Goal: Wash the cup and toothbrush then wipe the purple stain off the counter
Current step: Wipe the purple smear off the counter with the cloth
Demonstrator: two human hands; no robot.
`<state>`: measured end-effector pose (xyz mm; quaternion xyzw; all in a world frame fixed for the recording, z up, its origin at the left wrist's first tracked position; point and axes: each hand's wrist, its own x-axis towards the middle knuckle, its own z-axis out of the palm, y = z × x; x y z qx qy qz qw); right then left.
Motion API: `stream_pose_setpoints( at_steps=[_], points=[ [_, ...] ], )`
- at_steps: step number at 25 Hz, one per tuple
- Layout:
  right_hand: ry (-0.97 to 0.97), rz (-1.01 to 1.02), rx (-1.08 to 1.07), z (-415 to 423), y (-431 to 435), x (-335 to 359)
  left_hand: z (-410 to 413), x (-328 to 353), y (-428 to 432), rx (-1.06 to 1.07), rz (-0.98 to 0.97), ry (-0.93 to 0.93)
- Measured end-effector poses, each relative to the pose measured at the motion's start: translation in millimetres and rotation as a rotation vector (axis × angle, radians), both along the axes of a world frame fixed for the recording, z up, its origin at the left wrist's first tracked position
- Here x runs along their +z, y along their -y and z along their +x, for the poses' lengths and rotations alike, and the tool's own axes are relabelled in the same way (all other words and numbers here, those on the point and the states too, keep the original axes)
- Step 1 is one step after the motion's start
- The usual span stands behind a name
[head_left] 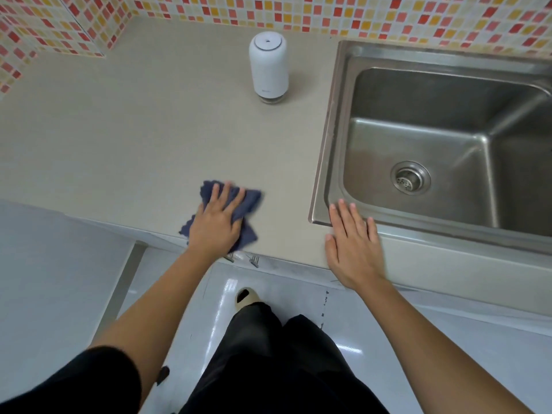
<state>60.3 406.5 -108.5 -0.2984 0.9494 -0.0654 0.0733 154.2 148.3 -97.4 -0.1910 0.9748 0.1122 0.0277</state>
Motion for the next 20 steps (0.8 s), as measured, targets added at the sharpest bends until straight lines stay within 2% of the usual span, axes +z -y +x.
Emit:
stream_pose_setpoints(
  at_steps=[2,4,6,8,11,14,20],
  points=[
    [0.003,0.017,0.0,0,2,1,-37,3,-15,0.103,-0.016,0.003],
    [0.002,0.014,-0.019,1,4,1,-51,1,-48,-0.059,-0.016,0.011],
    [0.013,-0.006,-0.059,7,13,3,-27,-3,-56,-0.267,-0.037,-0.03],
    [0.012,-0.034,-0.053,14,35,7,6,-7,-38,-0.319,-0.092,-0.074],
    [0.035,-0.106,0.011,34,102,13,50,-15,6,-0.258,-0.088,-0.135],
    [0.072,-0.161,0.058,55,180,16,86,-19,65,-0.158,-0.066,-0.115],
    [0.089,-0.153,0.063,72,283,7,137,-16,200,-0.007,0.014,-0.12]
  ],
)
